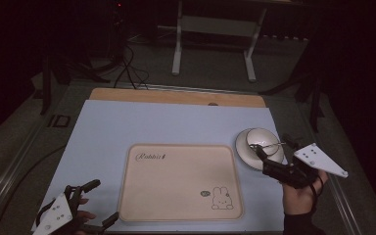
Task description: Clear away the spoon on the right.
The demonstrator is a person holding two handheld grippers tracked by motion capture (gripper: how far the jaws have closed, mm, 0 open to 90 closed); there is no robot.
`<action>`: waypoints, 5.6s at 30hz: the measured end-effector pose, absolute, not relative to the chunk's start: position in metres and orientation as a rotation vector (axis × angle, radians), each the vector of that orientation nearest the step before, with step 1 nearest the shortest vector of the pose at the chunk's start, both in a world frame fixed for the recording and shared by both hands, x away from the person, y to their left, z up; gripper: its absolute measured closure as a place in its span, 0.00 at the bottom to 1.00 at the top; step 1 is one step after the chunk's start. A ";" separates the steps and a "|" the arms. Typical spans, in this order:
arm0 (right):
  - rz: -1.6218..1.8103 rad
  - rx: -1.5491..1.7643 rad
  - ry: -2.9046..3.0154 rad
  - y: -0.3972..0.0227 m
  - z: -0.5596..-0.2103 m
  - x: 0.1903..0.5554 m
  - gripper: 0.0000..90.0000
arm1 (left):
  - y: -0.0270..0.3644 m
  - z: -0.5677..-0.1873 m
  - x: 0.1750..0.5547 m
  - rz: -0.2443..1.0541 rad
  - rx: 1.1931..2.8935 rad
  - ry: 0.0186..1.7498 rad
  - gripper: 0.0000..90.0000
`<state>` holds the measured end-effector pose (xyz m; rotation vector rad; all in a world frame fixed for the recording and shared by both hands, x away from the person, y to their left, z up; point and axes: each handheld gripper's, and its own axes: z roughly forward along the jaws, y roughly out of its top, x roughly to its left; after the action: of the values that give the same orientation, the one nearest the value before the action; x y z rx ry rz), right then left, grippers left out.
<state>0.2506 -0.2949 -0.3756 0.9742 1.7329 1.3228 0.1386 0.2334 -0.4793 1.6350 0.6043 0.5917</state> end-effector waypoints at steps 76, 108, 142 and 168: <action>1.470 1.726 1.516 -0.440 -0.471 0.359 0.65 | 0.228 -0.481 0.137 0.607 1.684 0.579 0.00; 1.508 1.629 1.666 -0.426 -0.440 0.366 1.00 | 0.228 -0.482 0.137 0.616 1.687 0.583 0.00; 1.427 1.438 1.791 -0.422 -0.358 0.354 1.00 | 0.228 -0.481 0.137 0.614 1.682 0.585 0.00; 1.429 1.237 1.967 -0.383 -0.314 0.353 1.00 | 0.228 -0.482 0.137 0.614 1.687 0.584 0.00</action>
<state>0.3533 -0.3829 -0.3142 1.2375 1.9667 1.4290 0.1372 0.2279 -0.4817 1.6866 0.5836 0.6142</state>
